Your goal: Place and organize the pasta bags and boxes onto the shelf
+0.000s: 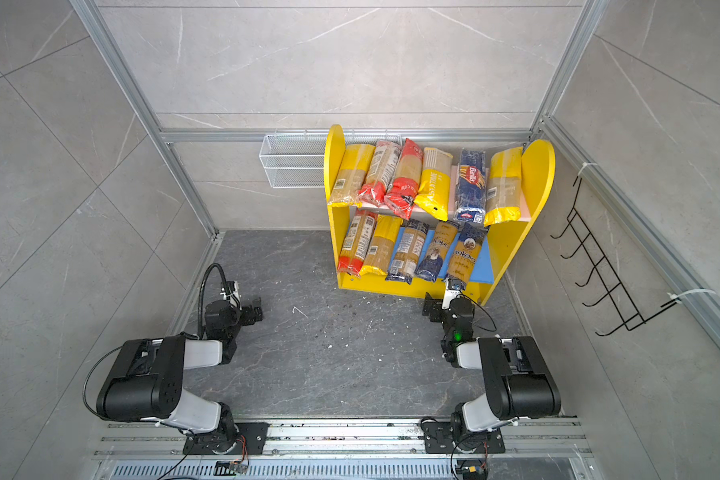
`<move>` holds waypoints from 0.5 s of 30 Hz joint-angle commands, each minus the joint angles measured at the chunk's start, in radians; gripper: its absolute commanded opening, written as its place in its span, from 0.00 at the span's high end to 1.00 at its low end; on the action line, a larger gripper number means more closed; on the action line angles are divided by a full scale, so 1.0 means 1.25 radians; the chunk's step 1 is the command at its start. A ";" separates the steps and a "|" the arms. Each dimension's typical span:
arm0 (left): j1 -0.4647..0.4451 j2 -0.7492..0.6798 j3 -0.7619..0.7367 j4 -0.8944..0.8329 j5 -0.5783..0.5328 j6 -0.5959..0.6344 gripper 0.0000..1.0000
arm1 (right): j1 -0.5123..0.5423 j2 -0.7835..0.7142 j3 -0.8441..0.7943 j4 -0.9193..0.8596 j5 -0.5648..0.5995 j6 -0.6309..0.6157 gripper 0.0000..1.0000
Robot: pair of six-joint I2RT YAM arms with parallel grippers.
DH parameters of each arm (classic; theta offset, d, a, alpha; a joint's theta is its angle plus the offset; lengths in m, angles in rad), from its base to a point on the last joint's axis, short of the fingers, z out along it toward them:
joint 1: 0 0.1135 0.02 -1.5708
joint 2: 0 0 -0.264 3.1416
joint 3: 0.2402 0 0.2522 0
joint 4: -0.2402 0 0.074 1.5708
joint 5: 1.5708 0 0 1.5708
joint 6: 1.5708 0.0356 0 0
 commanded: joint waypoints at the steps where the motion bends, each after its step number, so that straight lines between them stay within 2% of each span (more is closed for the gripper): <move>1: -0.004 -0.007 0.001 0.047 -0.005 0.023 0.00 | 0.004 -0.002 0.011 0.007 0.008 -0.009 0.00; 15: -0.002 -0.007 0.000 0.046 -0.003 0.022 0.00 | 0.013 0.002 0.019 -0.004 0.017 -0.015 0.00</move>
